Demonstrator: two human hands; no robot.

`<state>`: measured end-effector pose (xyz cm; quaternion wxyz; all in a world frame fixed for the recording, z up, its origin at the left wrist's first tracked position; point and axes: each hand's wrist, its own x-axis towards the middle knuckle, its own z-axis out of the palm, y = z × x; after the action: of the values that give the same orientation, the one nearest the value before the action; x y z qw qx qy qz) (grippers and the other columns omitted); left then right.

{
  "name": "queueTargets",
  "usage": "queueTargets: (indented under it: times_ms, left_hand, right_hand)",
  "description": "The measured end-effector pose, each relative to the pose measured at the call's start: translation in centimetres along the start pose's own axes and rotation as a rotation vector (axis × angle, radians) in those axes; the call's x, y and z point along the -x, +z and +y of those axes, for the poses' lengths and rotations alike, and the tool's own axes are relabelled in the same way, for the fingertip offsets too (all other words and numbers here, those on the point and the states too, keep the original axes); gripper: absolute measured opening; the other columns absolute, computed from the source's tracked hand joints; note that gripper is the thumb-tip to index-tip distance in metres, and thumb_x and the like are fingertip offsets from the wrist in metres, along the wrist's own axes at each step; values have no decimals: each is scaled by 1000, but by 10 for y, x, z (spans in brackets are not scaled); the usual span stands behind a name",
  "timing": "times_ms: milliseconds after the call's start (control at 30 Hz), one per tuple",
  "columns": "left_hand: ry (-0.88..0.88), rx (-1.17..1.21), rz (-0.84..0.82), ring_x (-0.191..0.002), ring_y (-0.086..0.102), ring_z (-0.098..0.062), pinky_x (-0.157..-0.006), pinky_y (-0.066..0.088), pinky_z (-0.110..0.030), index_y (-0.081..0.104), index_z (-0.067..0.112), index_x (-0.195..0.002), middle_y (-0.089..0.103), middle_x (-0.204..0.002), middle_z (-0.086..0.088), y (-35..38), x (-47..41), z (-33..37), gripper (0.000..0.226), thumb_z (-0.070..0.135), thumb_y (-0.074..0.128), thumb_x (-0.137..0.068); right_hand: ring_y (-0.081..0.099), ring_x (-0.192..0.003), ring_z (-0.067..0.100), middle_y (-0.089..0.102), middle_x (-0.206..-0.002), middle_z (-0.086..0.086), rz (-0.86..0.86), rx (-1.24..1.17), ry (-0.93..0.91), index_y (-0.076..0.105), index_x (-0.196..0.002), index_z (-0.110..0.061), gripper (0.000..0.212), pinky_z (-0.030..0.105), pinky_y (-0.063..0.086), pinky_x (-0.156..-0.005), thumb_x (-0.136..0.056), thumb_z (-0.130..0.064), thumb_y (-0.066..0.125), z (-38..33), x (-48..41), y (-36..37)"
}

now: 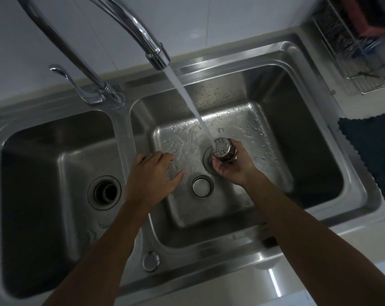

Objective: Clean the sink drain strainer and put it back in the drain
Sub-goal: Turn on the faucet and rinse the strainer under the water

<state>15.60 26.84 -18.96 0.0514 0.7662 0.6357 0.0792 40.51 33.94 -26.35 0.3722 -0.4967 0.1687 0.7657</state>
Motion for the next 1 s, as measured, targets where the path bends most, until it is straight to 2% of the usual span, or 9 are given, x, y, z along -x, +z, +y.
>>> queueTargets:
  times_ms: [200,300,367,467,533,600,667,767,1000]
  left_hand:
    - [4,9,-5,-83,70,-19,-85,43,-39,71,21,-106,73,-96,5,-1,0,1,42,58,72,-87]
    - [3,3,-11,-82,70,-20,-85,42,-39,71,21,-104,73,-95,5,-2,0,2,41,57,74,-85]
    - [1,6,-16,-83,70,-20,-85,43,-39,71,21,-104,73,-95,5,-2,0,1,40,57,75,-86]
    - [-8,0,-25,-83,70,-20,-86,44,-40,71,21,-105,73,-96,4,-1,0,1,41,58,73,-86]
    - [-13,-1,-24,-83,69,-21,-87,44,-40,70,22,-105,73,-96,4,-1,0,1,41,59,71,-86]
    - [-18,2,-27,-84,69,-21,-88,44,-40,70,22,-105,73,-97,4,0,1,1,42,59,71,-87]
    - [-22,4,-26,-84,70,-21,-88,44,-40,70,22,-105,73,-97,4,0,1,1,42,60,71,-86]
    - [-22,0,-16,-82,70,-21,-86,44,-40,71,22,-104,74,-95,4,0,1,2,42,60,72,-86]
    - [-18,0,-18,-84,71,-20,-86,44,-40,71,23,-105,74,-96,5,1,1,0,43,61,71,-86]
  right_hand:
    - [67,-108,28,66,-123,19,-16,-27,-40,67,-123,-4,50,37,64,-70,-87,-38,77,-1,2,1]
    - [70,-107,26,69,-124,17,16,150,-118,70,-117,-10,43,35,63,-74,-84,-35,81,-1,7,2]
    - [71,-98,22,71,-118,15,115,456,-257,69,-113,-10,46,33,63,-72,-79,-34,86,-1,11,-1]
    - [65,-101,16,67,-117,1,314,1137,-619,59,-129,-16,72,30,56,-84,-69,-36,92,-4,18,-16]
    - [60,-107,18,66,-116,-2,332,1484,-776,54,-133,-20,78,29,50,-86,-67,-39,91,-4,25,-25]
    - [56,-115,27,65,-122,5,312,1739,-847,51,-133,-18,76,35,50,-89,-69,-36,88,-3,31,-33]
    - [52,-120,35,58,-130,11,257,1947,-833,47,-132,-12,77,41,48,-93,-71,-34,88,-2,35,-39]
    - [52,-120,39,51,-133,17,242,2150,-731,38,-135,-7,84,44,47,-92,-73,-36,87,1,39,-43]
    - [53,-120,38,47,-133,17,255,2304,-626,29,-140,-5,100,45,49,-90,-68,-35,91,3,39,-51]
